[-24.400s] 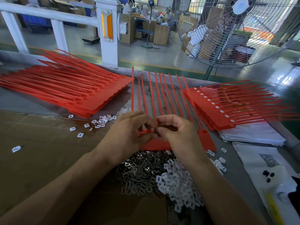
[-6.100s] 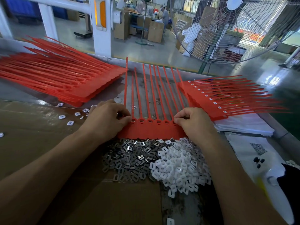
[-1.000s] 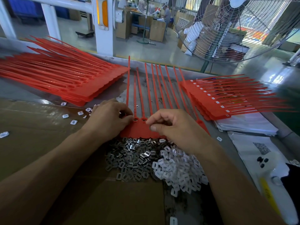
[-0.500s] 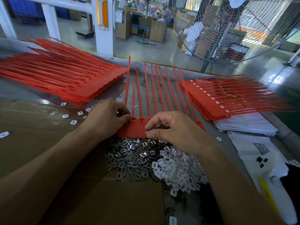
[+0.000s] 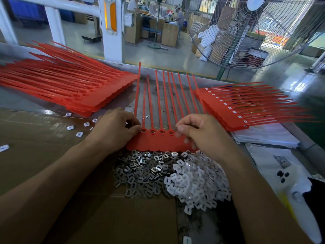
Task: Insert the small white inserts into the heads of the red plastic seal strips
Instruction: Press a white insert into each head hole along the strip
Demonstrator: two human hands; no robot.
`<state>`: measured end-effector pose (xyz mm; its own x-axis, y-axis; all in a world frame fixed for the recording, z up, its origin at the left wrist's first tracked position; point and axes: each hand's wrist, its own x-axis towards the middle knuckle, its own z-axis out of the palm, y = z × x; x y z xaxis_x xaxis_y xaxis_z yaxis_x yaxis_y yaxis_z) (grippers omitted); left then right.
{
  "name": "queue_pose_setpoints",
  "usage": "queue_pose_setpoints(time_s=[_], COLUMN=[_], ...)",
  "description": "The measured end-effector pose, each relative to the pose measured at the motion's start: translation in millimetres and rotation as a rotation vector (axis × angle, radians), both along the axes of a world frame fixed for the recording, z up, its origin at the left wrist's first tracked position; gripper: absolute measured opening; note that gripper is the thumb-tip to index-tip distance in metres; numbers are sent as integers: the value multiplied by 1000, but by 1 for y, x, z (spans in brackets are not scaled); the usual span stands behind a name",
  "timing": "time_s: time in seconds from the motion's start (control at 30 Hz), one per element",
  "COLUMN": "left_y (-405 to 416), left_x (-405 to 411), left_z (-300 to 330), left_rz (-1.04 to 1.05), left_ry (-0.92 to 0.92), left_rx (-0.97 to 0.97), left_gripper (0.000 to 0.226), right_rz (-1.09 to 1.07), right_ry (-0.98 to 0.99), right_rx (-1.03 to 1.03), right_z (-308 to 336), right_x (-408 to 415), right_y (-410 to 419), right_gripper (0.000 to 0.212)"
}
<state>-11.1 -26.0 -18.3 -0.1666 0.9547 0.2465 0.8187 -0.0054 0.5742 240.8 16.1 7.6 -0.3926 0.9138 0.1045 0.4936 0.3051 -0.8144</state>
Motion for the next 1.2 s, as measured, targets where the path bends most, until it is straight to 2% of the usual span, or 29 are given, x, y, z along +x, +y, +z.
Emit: queue_pose_setpoints(time_s=[0.13, 0.27, 0.53, 1.2], left_y=[0, 0, 0, -1], left_x=[-1, -1, 0, 0], left_z=[0, 0, 0, 0], left_rz=[-3, -1, 3, -2], left_ry=[7, 4, 12, 17], left_rx=[1, -2, 0, 14], left_gripper=[5, 4, 5, 3], right_rz=[-262, -369, -370, -424], right_ry=[-134, -173, -258, -301], right_rx=[19, -23, -10, -7], right_z=[1, 0, 1, 0], right_x=[32, 50, 47, 44], right_y=[17, 24, 21, 23], right_gripper=[10, 8, 12, 20])
